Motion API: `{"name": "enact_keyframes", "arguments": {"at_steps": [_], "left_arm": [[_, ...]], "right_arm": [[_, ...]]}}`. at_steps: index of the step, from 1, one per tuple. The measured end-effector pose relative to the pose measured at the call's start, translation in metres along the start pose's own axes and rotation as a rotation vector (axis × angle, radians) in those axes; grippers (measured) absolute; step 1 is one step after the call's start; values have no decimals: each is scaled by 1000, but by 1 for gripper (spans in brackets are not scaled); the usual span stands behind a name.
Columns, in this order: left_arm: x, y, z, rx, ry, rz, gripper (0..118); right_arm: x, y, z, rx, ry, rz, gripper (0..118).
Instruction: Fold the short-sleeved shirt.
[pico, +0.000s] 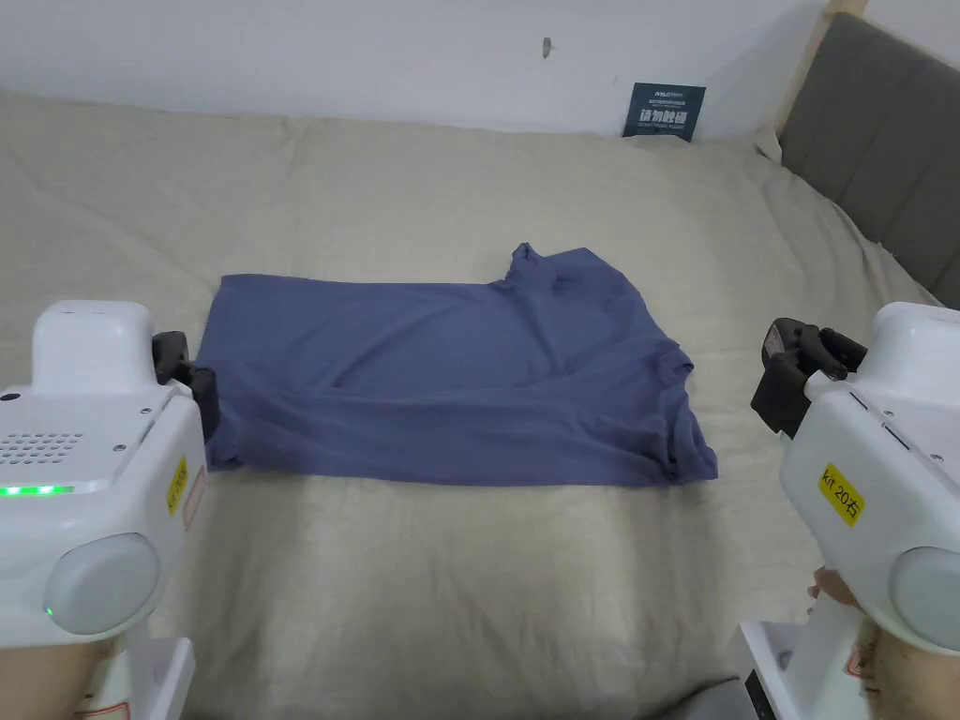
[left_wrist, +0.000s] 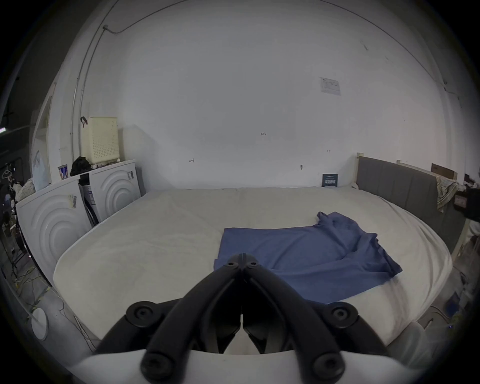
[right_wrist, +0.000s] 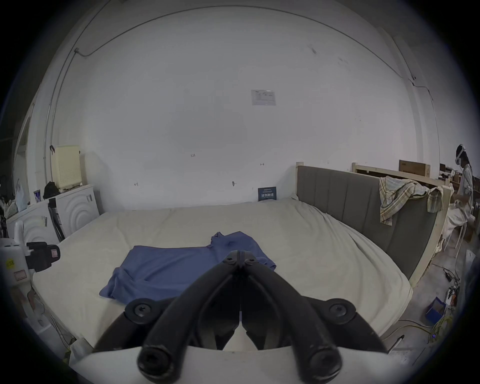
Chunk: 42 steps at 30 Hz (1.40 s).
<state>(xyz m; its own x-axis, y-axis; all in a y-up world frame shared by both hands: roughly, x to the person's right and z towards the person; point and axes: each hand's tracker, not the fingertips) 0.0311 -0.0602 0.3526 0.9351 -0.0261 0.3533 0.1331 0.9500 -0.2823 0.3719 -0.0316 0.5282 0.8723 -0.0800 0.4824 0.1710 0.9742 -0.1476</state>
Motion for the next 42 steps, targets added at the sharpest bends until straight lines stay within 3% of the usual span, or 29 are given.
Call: {"name": "enact_keyframes", "arguments": {"at_steps": [7,12,13,14,16,18,20,30,34,36,37,39,40,42], "left_arm": [[-4,6,-7,-10,-18,31,0],[-22,12,-43,-154,17,88,0],[-27,12,-54,-200,20,108,6],[-34,12,-68,-263,20,140,26],[-50,9,-96,-389,-27,201,88],[-64,-1,-129,-551,-34,241,107],[-74,-12,-151,-598,-13,265,111],[-82,-63,-254,-883,103,141,109],[-73,-75,-270,-902,129,92,79],[-68,-78,-270,-881,134,38,75],[-66,-76,-267,-872,108,10,59],[-59,-69,-256,-848,9,0,16],[-54,-68,-254,-848,31,-23,6],[-48,-67,-251,-856,32,-69,6]], "right_arm": [[-3,3,0,-9,16,-17,0],[-14,0,-11,-39,21,15,0],[-15,0,-13,-43,19,19,0],[-15,0,-16,-49,19,24,0],[-16,-3,-25,-63,17,29,0],[-17,-4,-35,-85,15,29,0],[-18,-8,-43,-104,12,28,0],[-28,-32,-98,-246,-2,59,0],[-32,-43,-113,-286,8,68,0],[-32,-47,-116,-298,12,75,0],[-33,-48,-117,-302,14,77,0],[-36,-50,-120,-308,3,83,0],[-34,-50,-120,-308,-1,86,0],[-32,-48,-124,-313,-9,82,0]]}}
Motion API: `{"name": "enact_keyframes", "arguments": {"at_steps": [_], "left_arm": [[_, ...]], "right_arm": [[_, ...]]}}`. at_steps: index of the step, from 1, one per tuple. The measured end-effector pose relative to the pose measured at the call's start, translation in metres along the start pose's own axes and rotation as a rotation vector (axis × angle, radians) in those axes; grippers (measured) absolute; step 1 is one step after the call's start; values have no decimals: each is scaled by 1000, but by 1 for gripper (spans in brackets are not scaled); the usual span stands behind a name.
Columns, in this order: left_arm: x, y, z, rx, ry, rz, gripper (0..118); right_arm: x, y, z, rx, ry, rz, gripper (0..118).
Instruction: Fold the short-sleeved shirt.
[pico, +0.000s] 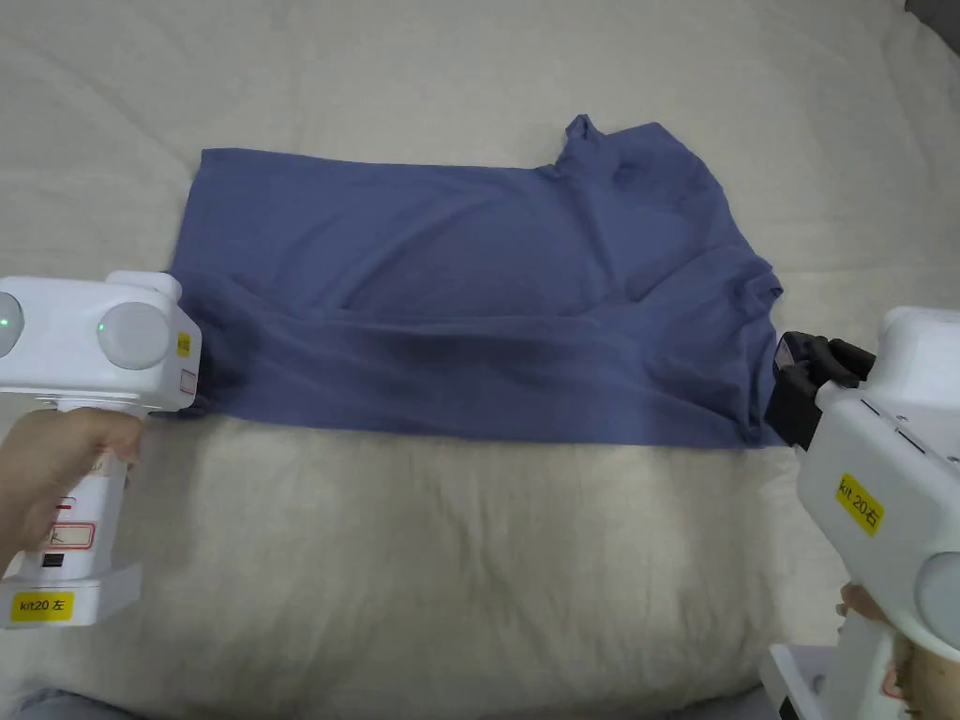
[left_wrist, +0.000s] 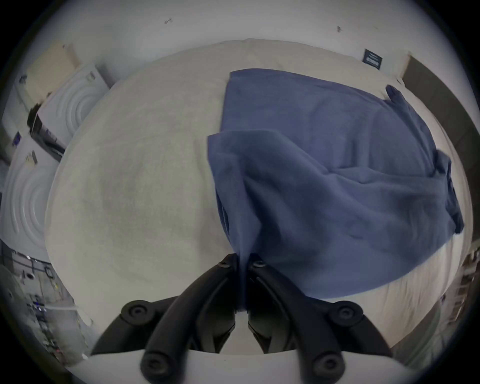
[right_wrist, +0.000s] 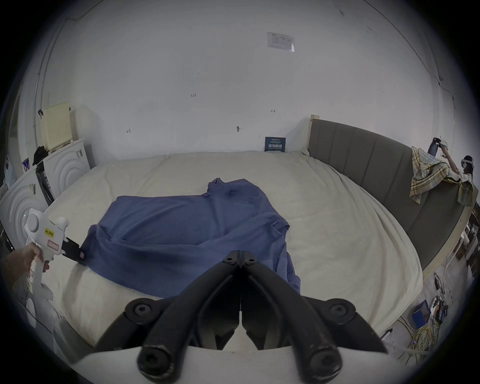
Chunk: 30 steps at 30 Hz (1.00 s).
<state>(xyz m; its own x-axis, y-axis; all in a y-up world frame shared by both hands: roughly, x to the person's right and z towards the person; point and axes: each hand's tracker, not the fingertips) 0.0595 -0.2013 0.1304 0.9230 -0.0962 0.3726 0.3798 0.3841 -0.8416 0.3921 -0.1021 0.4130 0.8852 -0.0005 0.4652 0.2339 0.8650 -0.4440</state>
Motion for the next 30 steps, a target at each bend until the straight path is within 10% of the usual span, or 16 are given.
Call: {"name": "enact_keyframes", "arguments": {"at_steps": [4,7,11,18,24,27,29,30], "left_arm": [[-7,-1,16,45,-1,65,6],[-18,1,36,93,-43,116,6],[-24,4,52,125,-70,151,6],[-21,1,44,117,-52,165,6],[-21,-5,30,72,-40,184,6],[-21,-5,25,56,-35,189,6],[-21,-5,24,54,-32,186,6],[-21,-5,24,50,-32,186,6]], "right_arm": [[14,14,-6,-14,-45,46,4],[31,29,-24,-55,-135,105,91],[55,43,-69,-298,-110,114,104],[70,11,-152,-624,-50,124,104],[77,-25,-194,-722,-231,108,103],[86,-26,-194,-726,-135,11,76],[88,-16,-189,-711,-43,-98,15],[84,-10,-186,-698,-83,-100,10]]}}
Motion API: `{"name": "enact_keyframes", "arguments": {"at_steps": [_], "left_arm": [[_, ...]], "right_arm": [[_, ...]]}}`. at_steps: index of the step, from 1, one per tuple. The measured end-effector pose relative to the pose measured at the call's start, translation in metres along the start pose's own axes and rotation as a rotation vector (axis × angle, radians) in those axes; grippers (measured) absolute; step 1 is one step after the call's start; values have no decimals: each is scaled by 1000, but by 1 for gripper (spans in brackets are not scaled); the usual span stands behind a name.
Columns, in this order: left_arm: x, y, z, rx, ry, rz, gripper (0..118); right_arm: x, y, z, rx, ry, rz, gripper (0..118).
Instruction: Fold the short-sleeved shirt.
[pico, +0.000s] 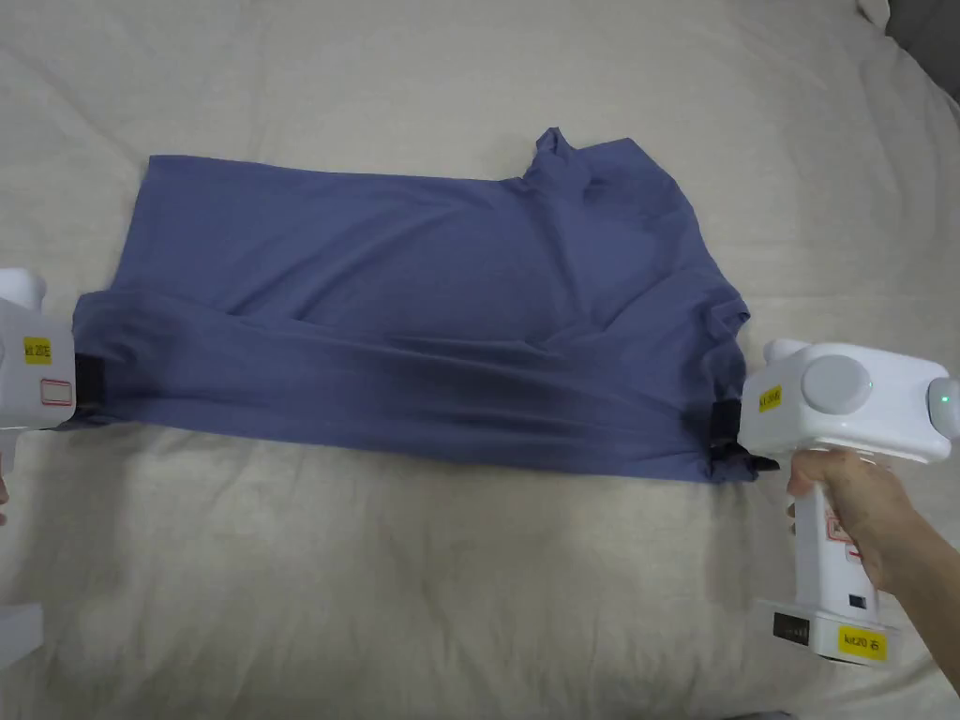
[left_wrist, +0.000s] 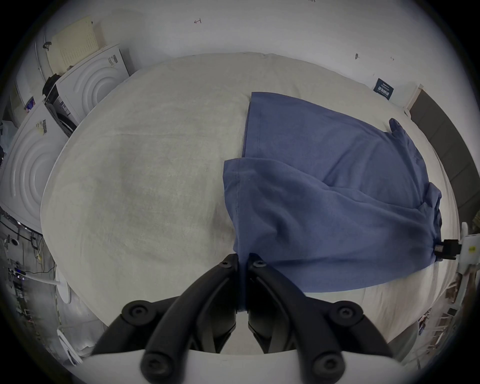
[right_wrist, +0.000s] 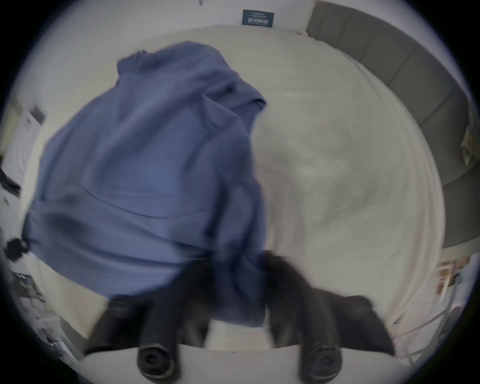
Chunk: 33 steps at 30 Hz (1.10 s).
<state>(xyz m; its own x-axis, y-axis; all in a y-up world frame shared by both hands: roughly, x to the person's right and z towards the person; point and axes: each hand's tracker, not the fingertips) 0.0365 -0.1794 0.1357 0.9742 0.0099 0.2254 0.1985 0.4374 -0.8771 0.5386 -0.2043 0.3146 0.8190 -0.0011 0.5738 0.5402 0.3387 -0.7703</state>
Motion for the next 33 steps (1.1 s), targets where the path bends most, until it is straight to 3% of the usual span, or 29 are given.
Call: {"name": "enact_keyframes", "arguments": {"at_steps": [3,5,9,14,21,23,24,25,26,28,33], "left_arm": [[-4,1,6,-10,-17,34,6],[-9,2,16,3,-42,56,6],[-21,-1,47,36,-63,79,6],[-48,-31,88,71,-93,75,6],[-62,-113,78,-20,-77,67,7],[-60,-126,73,-50,-57,62,31],[-60,-131,72,-50,-23,66,48],[-61,-133,74,-27,-17,64,69],[-63,-133,78,18,-12,58,87],[-63,-127,92,78,14,60,114],[-45,-106,149,400,-2,-8,115]], "right_arm": [[-6,3,17,-12,13,88,7],[-3,1,39,9,22,96,7],[13,-9,98,65,140,79,7],[32,-51,150,116,179,100,7],[36,-131,117,50,156,60,8],[37,-142,110,34,144,24,23],[35,-148,109,34,112,6,38],[36,-149,109,48,72,13,65],[39,-149,113,76,46,29,80],[41,-148,128,160,24,48,85],[35,-140,191,508,34,91,85]]}}
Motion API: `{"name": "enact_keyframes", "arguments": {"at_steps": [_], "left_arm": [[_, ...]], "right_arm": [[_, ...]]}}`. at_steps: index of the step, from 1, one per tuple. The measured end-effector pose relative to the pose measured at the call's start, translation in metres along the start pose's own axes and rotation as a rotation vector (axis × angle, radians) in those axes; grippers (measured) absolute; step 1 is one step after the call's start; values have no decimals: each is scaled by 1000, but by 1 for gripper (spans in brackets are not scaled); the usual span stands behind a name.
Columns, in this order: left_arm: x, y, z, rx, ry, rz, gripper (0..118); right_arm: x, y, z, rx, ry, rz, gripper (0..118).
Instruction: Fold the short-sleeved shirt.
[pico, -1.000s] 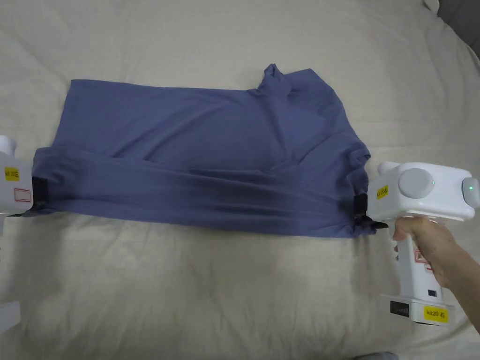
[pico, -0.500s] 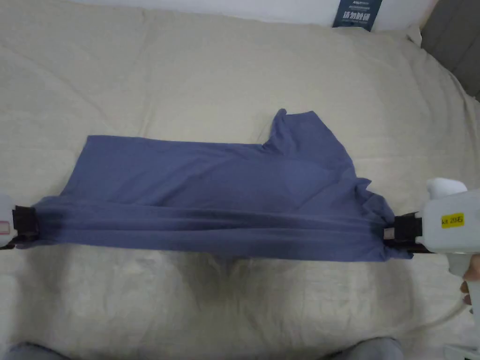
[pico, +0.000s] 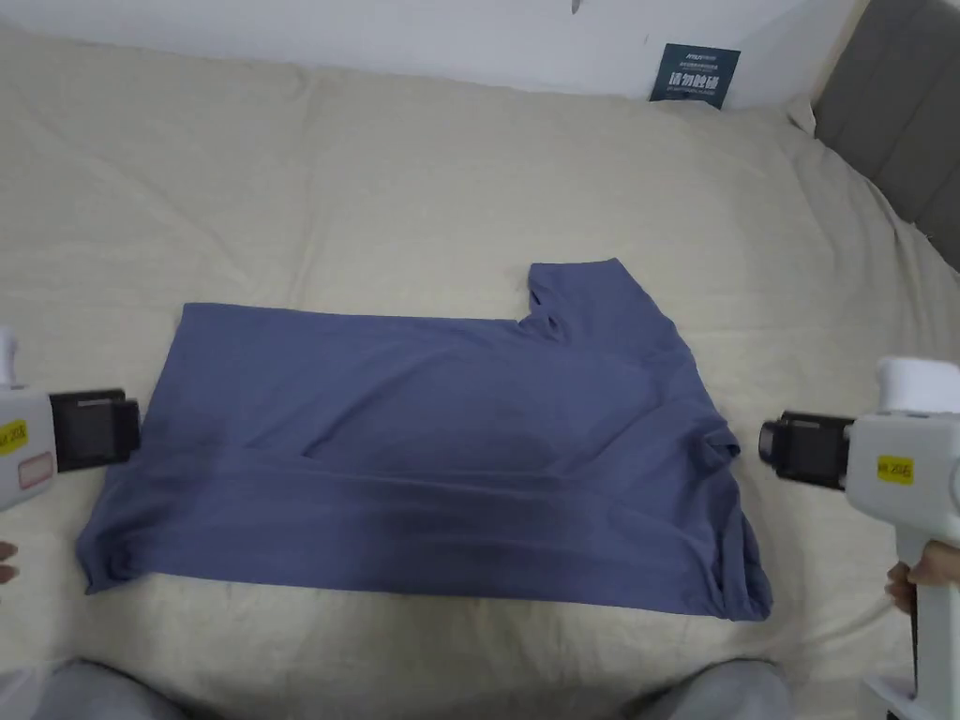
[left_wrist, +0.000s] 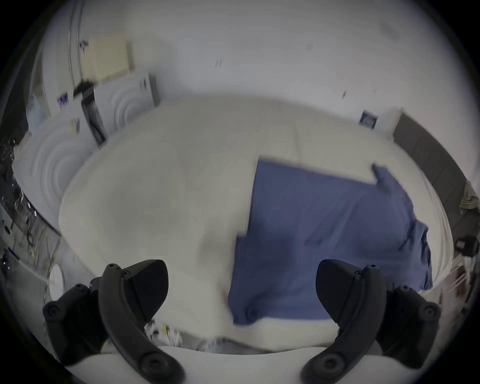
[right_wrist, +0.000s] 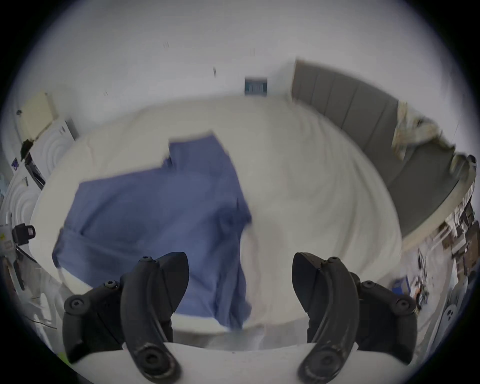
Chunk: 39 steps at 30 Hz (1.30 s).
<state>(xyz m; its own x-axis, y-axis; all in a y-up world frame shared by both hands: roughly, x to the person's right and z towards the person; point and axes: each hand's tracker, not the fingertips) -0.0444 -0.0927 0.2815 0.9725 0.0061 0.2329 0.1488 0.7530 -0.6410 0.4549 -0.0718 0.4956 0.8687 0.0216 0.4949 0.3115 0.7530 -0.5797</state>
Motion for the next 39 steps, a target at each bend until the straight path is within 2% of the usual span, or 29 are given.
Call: {"name": "enact_keyframes", "arguments": {"at_steps": [5,8,9,10,12,13,14,15,16,17,19,27,30,36,37,38,39], "left_arm": [[41,28,41,357,4,-69,114],[63,30,53,502,14,-87,113],[71,30,57,537,22,-93,110],[75,29,55,557,22,-101,102],[84,26,57,559,11,-100,80],[86,26,57,560,5,-94,58],[88,25,55,562,-5,-83,36],[88,25,54,558,-16,-69,16],[88,23,54,560,-24,-48,7],[87,23,54,552,-48,-30,4],[86,23,50,514,-79,-12,0],[76,38,30,451,-109,-25,0],[70,61,8,346,-138,-22,0],[57,113,-63,168,-82,-30,3],[52,122,-78,141,-102,-20,7],[50,128,-90,127,-125,7,26],[47,136,-110,81,-127,42,57]], "right_arm": [[-38,16,54,457,61,-14,86],[-69,16,67,579,24,52,86],[-78,15,70,605,30,68,86],[-85,14,72,617,42,69,86],[-94,15,70,627,112,39,85],[-97,15,71,617,150,20,79],[-101,15,72,618,144,2,66],[-102,15,69,623,144,-4,43],[-106,14,68,638,140,-17,4],[-109,14,67,661,110,-38,0],[-111,19,67,631,128,-36,0],[-110,24,53,581,124,-47,0],[-109,29,43,558,119,-33,0],[-103,40,14,510,119,-31,0],[-102,42,8,500,116,-32,0],[-101,45,1,488,106,-30,0],[-104,46,-2,481,104,-29,0]]}}
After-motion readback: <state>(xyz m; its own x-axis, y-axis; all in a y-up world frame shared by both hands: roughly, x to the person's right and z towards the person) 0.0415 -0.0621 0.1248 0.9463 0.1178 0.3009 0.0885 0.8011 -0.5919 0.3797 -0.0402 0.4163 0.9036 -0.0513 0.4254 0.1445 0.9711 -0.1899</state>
